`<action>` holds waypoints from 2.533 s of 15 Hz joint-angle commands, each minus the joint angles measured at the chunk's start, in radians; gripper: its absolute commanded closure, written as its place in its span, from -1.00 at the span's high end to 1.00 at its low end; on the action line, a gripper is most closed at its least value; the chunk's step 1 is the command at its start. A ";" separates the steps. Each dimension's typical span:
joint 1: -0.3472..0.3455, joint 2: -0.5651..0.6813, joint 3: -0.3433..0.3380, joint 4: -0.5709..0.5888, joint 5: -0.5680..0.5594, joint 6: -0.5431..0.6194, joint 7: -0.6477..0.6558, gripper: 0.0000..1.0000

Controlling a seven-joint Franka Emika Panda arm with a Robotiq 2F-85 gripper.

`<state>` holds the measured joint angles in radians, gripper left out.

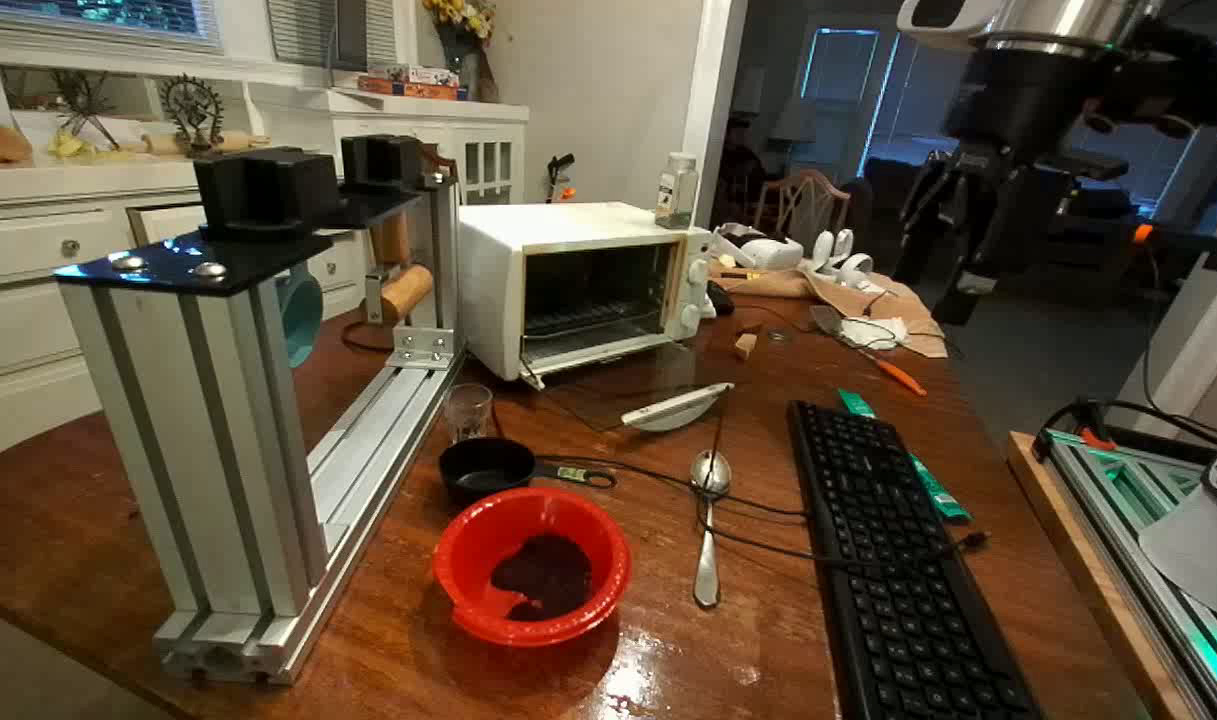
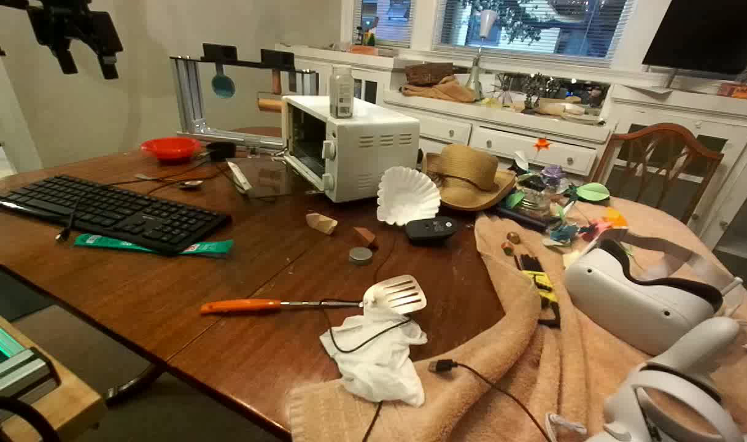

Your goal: Put the jar on the table

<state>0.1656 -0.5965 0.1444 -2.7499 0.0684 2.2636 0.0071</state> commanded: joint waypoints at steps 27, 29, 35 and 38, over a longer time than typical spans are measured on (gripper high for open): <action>-0.039 0.122 0.002 0.108 0.004 0.228 0.105 1.00; -0.085 0.165 0.009 0.161 -0.014 0.243 0.180 1.00; -0.225 0.293 -0.024 0.305 -0.065 0.198 0.322 1.00; -0.253 0.351 -0.073 0.389 -0.046 0.198 0.310 1.00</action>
<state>-0.0697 -0.3171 0.1078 -2.4549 0.0285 2.4859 0.2917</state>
